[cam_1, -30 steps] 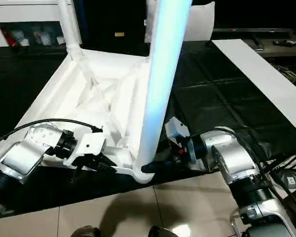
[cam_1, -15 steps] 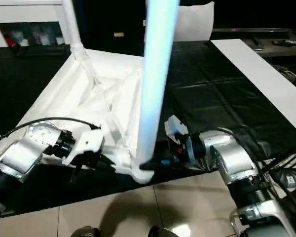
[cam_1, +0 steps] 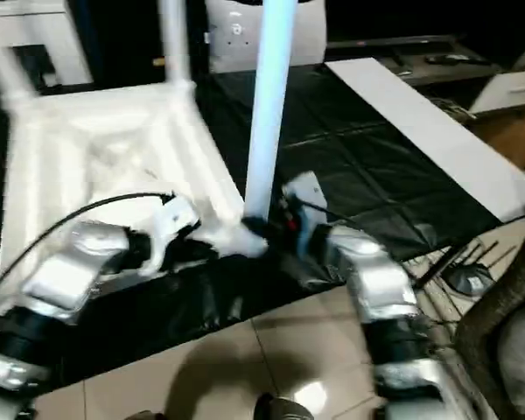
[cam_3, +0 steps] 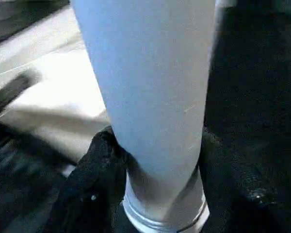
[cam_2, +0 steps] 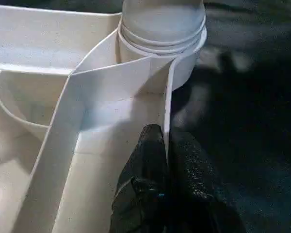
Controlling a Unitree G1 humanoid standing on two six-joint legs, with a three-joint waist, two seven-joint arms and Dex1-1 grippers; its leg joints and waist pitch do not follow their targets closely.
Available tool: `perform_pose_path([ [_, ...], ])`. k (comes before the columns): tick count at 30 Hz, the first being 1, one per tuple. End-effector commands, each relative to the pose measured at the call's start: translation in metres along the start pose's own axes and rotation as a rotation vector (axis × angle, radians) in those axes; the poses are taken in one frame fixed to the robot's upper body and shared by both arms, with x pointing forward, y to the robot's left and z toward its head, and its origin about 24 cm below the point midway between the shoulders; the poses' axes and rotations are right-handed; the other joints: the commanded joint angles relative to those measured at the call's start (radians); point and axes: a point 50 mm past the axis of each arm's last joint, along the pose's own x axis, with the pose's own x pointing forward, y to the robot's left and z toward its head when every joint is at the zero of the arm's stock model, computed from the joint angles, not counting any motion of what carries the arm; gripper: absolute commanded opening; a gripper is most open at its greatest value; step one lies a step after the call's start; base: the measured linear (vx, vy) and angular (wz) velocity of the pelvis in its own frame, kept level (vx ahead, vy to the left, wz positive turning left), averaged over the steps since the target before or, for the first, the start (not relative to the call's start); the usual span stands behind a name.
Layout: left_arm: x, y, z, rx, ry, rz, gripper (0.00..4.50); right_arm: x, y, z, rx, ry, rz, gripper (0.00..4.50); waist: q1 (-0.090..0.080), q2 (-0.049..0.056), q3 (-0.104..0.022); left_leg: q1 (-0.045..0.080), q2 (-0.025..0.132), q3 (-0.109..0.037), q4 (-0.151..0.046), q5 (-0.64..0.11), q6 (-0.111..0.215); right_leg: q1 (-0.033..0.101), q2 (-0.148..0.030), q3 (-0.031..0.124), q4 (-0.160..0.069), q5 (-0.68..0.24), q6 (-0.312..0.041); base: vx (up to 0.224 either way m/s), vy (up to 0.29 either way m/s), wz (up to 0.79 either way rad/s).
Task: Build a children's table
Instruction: Rotate leg to tighten
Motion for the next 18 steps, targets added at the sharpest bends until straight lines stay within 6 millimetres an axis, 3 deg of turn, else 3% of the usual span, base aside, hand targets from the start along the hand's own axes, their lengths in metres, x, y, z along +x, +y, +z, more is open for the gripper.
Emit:
perform_pose_path([
  [1, 0.012, -0.009, 0.028, 0.006, -0.099, 0.035, 0.00, 0.020, 0.026, -0.007, 0.033, 0.040, 0.036, 1.93, 0.005, 0.006, -0.062, 0.010, 0.016, -0.014, -0.065, -0.330, 0.029, 0.047, -0.073, 0.045, -0.099, -0.615, -0.011, 0.000, 0.000, 0.00],
  [3, 0.014, -0.010, 0.031, 0.012, -0.097, 0.068, 0.00, 0.024, 0.029, -0.007, 0.034, 0.033, -0.012, 1.93, 0.008, 0.007, -0.062, 0.011, 0.017, -0.013, -0.066, -0.316, 0.035, 0.046, -0.073, 0.049, -0.096, -0.593, -0.021, 0.000, 0.000, 0.00],
  [4, 0.016, -0.011, 0.033, 0.023, -0.092, 0.084, 0.00, 0.026, 0.031, -0.007, 0.021, 0.029, -0.050, 1.93, 0.012, 0.012, -0.066, 0.006, 0.021, -0.013, -0.070, -0.286, 0.039, 0.049, -0.072, 0.057, -0.084, -0.535, -0.040, 0.000, 0.000, 0.00],
  [6, 0.016, -0.012, 0.033, 0.021, -0.087, 0.083, 0.00, 0.026, 0.033, -0.005, 0.042, -0.009, -0.045, 1.93, 0.015, 0.009, -0.069, 0.004, 0.023, -0.010, -0.072, -0.260, 0.047, 0.051, -0.072, 0.064, -0.076, -0.479, -0.059, 0.000, 0.000, 0.00],
  [7, 0.015, -0.012, 0.032, 0.026, -0.084, 0.082, 0.00, 0.026, 0.033, -0.004, 0.062, -0.033, -0.049, 2.61, 0.017, 0.013, -0.070, -0.001, 0.023, -0.009, -0.073, -0.236, 0.053, 0.054, -0.071, 0.067, -0.068, -0.442, -0.074, 0.000, 0.000, 0.00],
  [11, 0.013, -0.012, 0.028, 0.050, -0.068, 0.069, 0.00, 0.023, 0.032, -0.003, 0.048, -0.045, -0.047, 2.74, 0.021, 0.012, -0.072, -0.006, 0.025, -0.006, -0.075, -0.181, 0.068, 0.059, -0.067, 0.073, -0.054, -0.365, -0.106, 0.000, 0.000, 0.00],
  [12, 0.011, -0.011, 0.026, 0.058, -0.060, 0.065, 0.00, 0.020, 0.030, -0.004, 0.043, -0.045, -0.051, 3.03, 0.023, 0.012, -0.072, -0.005, 0.024, -0.004, -0.074, -0.179, 0.068, 0.059, -0.069, 0.074, -0.055, -0.371, -0.108, 0.000, 0.000, 0.00],
  [14, 0.008, -0.009, 0.022, 0.072, -0.053, 0.058, 0.00, 0.015, 0.026, -0.004, 0.023, -0.050, -0.057, 3.07, 0.027, 0.013, -0.073, -0.005, 0.023, -0.003, -0.073, -0.169, 0.070, 0.061, -0.069, 0.076, -0.054, -0.370, -0.106, 0.000, 0.000, 0.00],
  [18, 0.003, -0.006, 0.017, 0.100, -0.048, 0.035, 0.00, 0.004, 0.017, -0.004, -0.007, -0.064, -0.021, 3.52, 0.034, 0.012, -0.076, -0.006, 0.028, -0.002, -0.073, -0.117, 0.082, 0.064, -0.065, 0.080, -0.039, -0.281, -0.134, 0.000, 0.000, 0.00],
])
